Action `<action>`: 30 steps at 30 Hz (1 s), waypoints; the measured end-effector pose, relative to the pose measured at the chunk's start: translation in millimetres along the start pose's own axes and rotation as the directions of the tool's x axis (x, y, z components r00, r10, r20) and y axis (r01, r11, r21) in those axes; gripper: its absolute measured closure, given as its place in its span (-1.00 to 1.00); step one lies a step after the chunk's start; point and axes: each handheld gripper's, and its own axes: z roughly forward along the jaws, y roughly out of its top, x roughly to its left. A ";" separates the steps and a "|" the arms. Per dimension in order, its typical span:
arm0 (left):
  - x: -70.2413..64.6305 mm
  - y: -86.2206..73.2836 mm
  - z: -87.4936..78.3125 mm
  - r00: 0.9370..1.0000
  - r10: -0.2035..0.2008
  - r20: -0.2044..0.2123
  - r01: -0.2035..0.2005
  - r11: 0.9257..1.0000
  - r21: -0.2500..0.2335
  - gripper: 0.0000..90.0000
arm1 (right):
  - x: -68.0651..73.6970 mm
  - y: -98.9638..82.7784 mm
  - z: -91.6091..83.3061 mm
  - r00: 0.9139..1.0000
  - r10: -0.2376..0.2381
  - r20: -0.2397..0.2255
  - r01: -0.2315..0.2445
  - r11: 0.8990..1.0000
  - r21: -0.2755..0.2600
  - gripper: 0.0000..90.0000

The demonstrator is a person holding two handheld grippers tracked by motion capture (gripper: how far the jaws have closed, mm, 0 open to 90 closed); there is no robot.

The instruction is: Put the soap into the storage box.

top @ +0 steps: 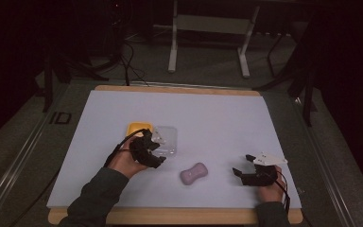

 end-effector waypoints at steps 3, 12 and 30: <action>-1.4 3.7 0.1 1.000 0.009 0.002 -0.009 1.000 0.003 -0.08 | 0.2 0.0 -0.1 1.000 -0.001 0.001 0.001 1.000 0.000 -0.57; -5.5 14.2 0.9 0.999 0.027 0.022 -0.028 0.999 0.015 -0.08 | 0.3 0.0 -0.2 1.000 -0.002 0.000 0.002 1.000 -0.001 -0.53; -17.8 33.8 6.6 0.997 0.066 0.041 -0.068 0.997 0.044 -0.09 | 0.3 -0.1 -0.6 1.000 -0.008 -0.001 0.008 1.000 -0.005 -0.53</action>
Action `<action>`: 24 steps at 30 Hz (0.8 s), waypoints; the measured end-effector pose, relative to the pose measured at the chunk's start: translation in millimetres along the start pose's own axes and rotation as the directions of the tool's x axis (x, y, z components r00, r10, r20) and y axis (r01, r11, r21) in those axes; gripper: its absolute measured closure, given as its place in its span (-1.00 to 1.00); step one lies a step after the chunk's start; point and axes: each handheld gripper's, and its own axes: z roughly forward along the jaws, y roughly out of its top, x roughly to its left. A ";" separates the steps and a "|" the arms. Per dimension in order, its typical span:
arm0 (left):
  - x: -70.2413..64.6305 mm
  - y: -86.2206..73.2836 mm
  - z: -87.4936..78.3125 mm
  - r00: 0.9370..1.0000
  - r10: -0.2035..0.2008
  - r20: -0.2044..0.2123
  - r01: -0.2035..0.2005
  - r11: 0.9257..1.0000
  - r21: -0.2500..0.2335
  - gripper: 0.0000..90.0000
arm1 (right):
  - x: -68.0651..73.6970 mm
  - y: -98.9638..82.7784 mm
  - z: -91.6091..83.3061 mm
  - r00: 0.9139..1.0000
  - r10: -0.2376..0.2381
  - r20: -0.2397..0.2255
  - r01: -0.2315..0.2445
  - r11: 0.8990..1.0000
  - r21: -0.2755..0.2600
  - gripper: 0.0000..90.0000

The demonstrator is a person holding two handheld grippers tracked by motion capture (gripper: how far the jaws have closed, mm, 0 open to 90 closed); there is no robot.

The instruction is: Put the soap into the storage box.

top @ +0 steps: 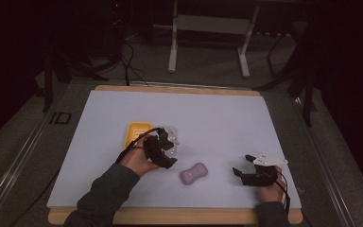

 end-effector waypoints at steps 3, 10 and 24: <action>-0.8 2.3 0.4 1.000 0.006 0.004 -0.006 1.000 0.006 -0.09 | 0.1 -0.1 -0.1 1.000 0.000 0.000 0.000 1.000 -0.001 -0.52; -3.9 7.3 1.7 1.000 0.008 0.009 -0.008 1.000 0.013 -0.09 | 0.1 0.0 0.0 1.000 -0.002 0.001 0.002 1.000 -0.003 -0.52; -9.2 17.0 6.1 1.000 0.018 0.025 -0.019 0.999 0.035 -0.10 | -0.8 -0.2 -0.1 1.000 0.001 -0.003 -0.001 1.000 -0.004 -0.54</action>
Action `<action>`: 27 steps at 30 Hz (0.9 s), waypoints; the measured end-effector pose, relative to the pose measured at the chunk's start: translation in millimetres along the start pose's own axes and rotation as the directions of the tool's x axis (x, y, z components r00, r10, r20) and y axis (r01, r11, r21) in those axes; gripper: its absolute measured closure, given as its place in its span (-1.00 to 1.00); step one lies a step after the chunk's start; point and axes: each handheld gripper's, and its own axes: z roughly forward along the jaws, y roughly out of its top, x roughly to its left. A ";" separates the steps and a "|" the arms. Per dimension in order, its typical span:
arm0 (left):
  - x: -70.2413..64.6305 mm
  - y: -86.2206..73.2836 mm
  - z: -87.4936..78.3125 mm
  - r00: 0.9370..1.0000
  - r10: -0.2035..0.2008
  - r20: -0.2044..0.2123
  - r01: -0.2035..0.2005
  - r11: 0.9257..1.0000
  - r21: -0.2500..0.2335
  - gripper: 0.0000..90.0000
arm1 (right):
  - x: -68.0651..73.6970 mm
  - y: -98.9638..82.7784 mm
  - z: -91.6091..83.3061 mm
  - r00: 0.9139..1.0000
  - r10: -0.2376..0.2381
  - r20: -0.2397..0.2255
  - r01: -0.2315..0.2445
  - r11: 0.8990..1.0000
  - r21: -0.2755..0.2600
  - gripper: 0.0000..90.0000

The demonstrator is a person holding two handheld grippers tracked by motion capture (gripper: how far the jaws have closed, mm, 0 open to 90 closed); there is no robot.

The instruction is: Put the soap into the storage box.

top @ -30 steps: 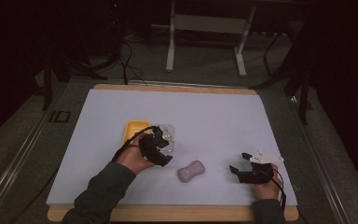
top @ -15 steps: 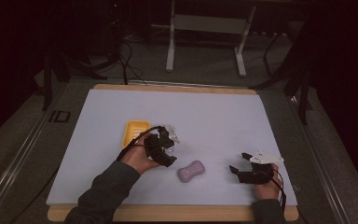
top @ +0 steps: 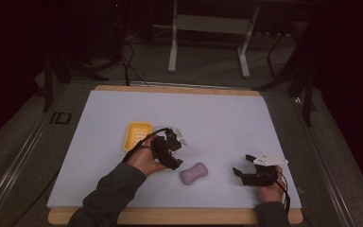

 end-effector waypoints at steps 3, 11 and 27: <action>-1.0 1.7 0.8 1.000 0.006 0.002 -0.006 1.000 0.009 -0.09 | 0.1 0.0 0.1 1.000 -0.001 0.000 0.001 1.000 0.001 -0.54; -3.7 6.6 3.5 1.000 0.013 0.009 -0.013 1.000 0.022 -0.10 | 0.6 0.2 0.3 1.000 -0.003 0.000 0.003 1.000 0.003 -0.54; -10.6 13.0 14.5 0.999 0.024 0.035 -0.025 0.999 0.044 -0.11 | 0.8 0.2 0.1 1.000 -0.003 -0.001 0.003 1.000 0.003 -0.54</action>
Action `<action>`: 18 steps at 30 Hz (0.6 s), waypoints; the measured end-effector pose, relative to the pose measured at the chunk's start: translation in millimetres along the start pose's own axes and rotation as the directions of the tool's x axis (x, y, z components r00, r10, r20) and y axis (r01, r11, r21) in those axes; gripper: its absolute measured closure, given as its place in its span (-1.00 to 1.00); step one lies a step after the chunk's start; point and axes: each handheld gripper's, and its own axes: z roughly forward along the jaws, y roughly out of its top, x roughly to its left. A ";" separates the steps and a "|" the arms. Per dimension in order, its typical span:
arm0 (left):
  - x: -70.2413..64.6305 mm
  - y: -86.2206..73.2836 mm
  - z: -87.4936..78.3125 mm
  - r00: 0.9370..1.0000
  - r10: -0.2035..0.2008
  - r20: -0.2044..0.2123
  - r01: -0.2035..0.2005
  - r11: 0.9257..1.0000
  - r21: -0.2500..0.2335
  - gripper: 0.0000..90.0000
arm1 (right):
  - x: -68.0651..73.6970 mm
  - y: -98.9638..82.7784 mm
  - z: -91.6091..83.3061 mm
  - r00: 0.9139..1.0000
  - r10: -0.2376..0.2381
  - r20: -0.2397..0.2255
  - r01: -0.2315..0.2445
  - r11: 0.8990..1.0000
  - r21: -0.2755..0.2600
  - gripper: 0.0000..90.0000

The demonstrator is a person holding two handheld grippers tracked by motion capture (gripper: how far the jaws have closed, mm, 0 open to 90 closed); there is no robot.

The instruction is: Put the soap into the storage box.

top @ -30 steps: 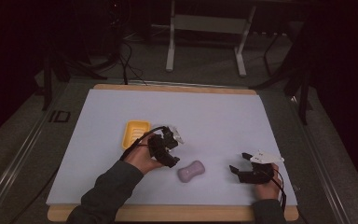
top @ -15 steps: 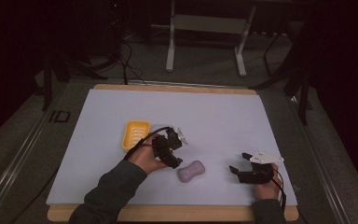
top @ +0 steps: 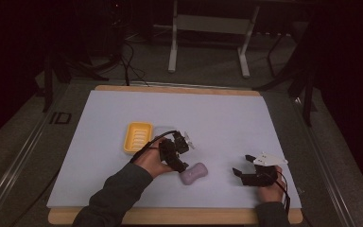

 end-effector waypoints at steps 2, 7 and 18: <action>-0.7 0.5 2.2 1.000 0.005 0.001 -0.005 1.000 0.004 -0.11 | 0.0 0.0 -0.1 1.000 0.000 0.000 0.000 1.000 0.000 -0.54; -3.0 2.5 6.9 1.000 0.009 0.008 -0.009 1.000 0.017 -0.11 | 0.5 0.0 0.3 1.000 -0.002 0.000 0.002 1.000 0.000 -0.54; -7.5 9.6 13.6 1.000 0.017 0.013 -0.017 0.999 0.040 -0.14 | 0.8 0.0 0.4 1.000 -0.005 0.000 0.005 1.000 0.002 -0.54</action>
